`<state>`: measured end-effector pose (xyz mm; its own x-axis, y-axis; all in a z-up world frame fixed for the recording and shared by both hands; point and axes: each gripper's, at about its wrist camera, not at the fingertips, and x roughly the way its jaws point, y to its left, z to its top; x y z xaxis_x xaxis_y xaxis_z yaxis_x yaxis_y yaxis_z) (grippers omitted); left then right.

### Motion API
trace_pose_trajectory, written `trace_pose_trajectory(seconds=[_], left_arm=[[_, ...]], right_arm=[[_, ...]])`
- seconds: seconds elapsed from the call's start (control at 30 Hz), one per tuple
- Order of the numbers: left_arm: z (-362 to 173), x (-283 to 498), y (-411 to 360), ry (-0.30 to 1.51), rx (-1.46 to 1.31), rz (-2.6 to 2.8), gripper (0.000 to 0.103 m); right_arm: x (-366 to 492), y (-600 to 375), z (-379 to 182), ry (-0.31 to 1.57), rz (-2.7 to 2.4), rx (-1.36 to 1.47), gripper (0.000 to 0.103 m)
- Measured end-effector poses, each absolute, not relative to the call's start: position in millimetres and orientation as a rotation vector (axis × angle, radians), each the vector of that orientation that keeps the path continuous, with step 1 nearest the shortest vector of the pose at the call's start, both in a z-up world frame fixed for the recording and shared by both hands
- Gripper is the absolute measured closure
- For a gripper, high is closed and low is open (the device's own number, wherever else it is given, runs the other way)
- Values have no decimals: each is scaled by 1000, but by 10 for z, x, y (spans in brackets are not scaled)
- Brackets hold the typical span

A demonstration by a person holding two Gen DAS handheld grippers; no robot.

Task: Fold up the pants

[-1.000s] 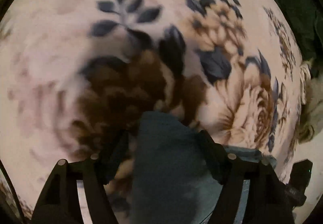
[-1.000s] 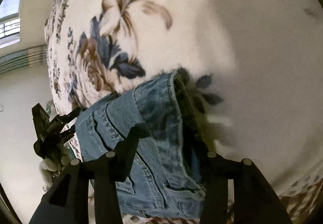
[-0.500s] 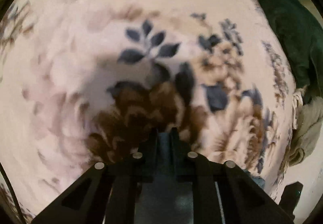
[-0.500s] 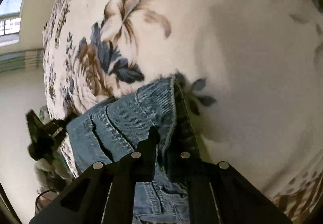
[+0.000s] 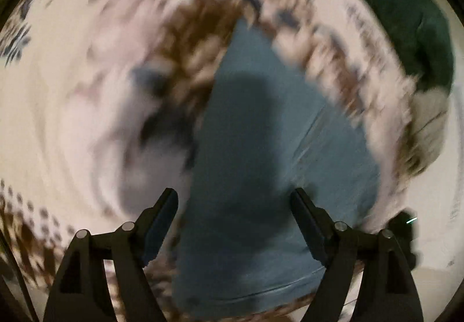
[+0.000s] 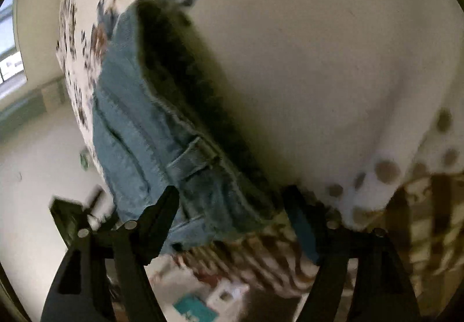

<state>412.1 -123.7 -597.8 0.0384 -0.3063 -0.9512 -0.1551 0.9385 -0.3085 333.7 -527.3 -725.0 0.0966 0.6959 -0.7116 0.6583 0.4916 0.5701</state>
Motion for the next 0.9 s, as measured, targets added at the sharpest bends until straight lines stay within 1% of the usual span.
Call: trace_pose_trajectory(seconds=[0.03,0.07,0.1,0.17,0.2,0.27,0.33,0.37,0.4,0.43,0.5,0.6,0.67,0.7,0.77,0.83,0.9], left_arm=[[-6012,4075,-1232,1537,-347,-104,22],[-6050,4035,-1204,1531,-338,-96,22],[-6104,4007,-1176,1531,-344,-102,16],[-6212,4028,-1159,1542,-337,-101,8],[-6229,4043,-1164,1549,-338,-105,8],[-6189,4080,-1198,1558,-322,-112,8],[-6066,4125,-1213,1540,-350,-149,10],[-6024,4123,-1204,1529,-383,-171,10],[-5987,4146,-1204,1521,-412,-181,10],[-5941,4174,-1205,1503,-443,-198,10],[-5935,4240,-1252,1489,-455,-229,10],[-6104,4353,-1353,1510,-456,-259,10],[-6278,4386,-1412,1551,-469,-278,10],[-6357,4413,-1441,1568,-462,-275,10],[-6396,4418,-1460,1581,-441,-293,10],[-6397,4450,-1469,1580,-440,-303,10],[-6405,4462,-1463,1586,-453,-314,10]], right_arm=[[3280,-5273,-7216,1581,45,1228,65],[3220,-5281,-7123,1560,59,1244,67],[3169,-5278,-7016,1543,77,1228,70],[3092,-5224,-7018,1589,86,1179,71],[3072,-5203,-7080,1610,83,1174,70],[3063,-5209,-7242,1622,88,1218,63],[3028,-5259,-7300,1589,98,1290,40],[2946,-5291,-7285,1531,106,1363,37],[2870,-5297,-7267,1497,109,1401,28],[2784,-5275,-7261,1472,105,1427,25],[2681,-5171,-7302,1451,136,1472,24],[2700,-4834,-7526,1425,213,1573,24],[2856,-4625,-7665,1425,217,1534,16],[2919,-4572,-7677,1396,214,1533,4],[3031,-4510,-7629,1323,225,1576,2],[3108,-4482,-7449,1181,312,1639,3],[3203,-4415,-7327,1199,331,1522,4]])
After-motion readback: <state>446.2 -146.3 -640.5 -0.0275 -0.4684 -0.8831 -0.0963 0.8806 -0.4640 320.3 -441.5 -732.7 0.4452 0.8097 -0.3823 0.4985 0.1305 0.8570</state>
